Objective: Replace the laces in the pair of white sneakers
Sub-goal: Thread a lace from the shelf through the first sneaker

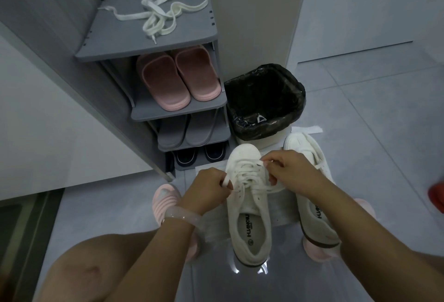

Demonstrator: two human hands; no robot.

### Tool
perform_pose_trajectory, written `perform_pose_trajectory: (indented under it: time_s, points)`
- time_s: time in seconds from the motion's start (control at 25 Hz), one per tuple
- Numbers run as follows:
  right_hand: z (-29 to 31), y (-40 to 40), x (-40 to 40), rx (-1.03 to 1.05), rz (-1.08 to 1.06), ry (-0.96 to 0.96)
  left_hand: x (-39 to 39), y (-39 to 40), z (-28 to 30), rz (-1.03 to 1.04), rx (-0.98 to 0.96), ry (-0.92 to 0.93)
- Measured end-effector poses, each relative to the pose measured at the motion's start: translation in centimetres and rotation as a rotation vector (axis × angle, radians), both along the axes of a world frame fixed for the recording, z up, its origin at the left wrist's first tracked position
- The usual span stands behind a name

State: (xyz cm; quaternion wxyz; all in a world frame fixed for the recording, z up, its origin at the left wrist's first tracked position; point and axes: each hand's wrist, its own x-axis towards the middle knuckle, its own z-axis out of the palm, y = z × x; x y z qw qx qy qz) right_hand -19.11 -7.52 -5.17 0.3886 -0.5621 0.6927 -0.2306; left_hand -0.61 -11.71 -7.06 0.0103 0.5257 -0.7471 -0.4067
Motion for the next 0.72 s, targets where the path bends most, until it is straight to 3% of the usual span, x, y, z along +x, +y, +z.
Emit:
perform_pose_trajectory:
  time_s: [0.28,0.36,0.44,0.6,0.72]
  points:
    - [-0.1,0.0,0.7,0.013,-0.015,-0.072,-0.9,0.1,-0.7,-0.197,-0.259,-0.142]
    - [-0.4,0.1,0.6,-0.046,-0.132,0.121,-1.3,0.3,-0.9,-0.242,-0.324,-0.201]
    - [-0.7,0.4,0.3,-0.071,-0.084,0.299,-1.6,0.5,-1.3,-0.251,-0.343,-0.203]
    - [-1.3,1.9,2.6,0.122,0.278,0.296,-1.9,1.1,-1.9,-0.140,-0.304,-0.103]
    - [-2.0,2.8,4.1,0.033,0.208,0.361,-1.8,1.0,-2.1,0.069,-0.124,0.011]
